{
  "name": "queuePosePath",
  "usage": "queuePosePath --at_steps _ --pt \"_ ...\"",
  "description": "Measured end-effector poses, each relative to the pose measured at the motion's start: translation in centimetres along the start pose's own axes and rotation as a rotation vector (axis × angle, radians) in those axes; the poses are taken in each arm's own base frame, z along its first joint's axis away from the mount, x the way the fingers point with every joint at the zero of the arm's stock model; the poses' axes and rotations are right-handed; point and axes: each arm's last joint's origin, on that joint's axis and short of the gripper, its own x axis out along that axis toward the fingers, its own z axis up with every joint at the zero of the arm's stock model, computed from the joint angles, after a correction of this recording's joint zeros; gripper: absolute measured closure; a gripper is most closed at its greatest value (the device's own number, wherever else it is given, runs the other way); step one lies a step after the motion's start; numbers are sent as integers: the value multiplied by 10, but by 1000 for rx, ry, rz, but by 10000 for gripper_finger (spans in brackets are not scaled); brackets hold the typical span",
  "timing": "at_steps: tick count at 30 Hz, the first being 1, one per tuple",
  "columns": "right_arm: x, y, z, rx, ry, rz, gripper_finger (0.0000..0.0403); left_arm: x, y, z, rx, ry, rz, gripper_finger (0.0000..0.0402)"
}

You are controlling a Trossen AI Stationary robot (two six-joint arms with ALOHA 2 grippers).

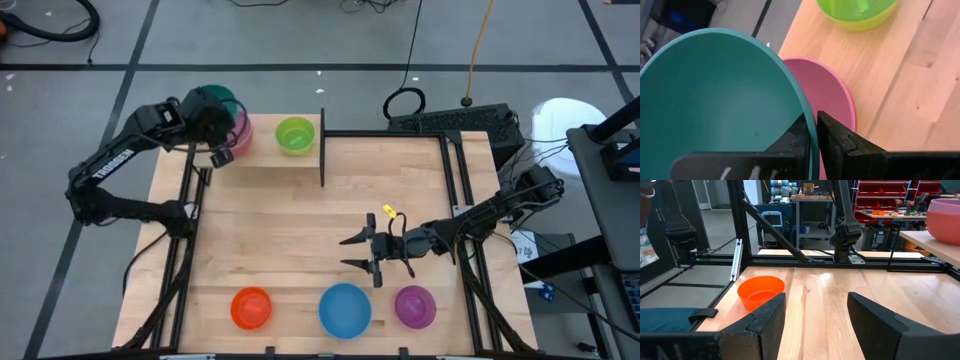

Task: Place and stack bowls onto a shelf
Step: Stack the blue green bowl into the pink bowl on the shelf

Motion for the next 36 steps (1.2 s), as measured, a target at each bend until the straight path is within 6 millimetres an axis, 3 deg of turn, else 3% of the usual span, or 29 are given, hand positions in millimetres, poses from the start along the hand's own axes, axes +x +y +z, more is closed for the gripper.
queuePosePath --at_steps 14,36 --pt "0 0 0 2 -1 -1 196 24 4 8 -79 67 -55 367" --pt "0 0 0 2 -3 -1 196 35 -2 14 -164 77 -101 351"
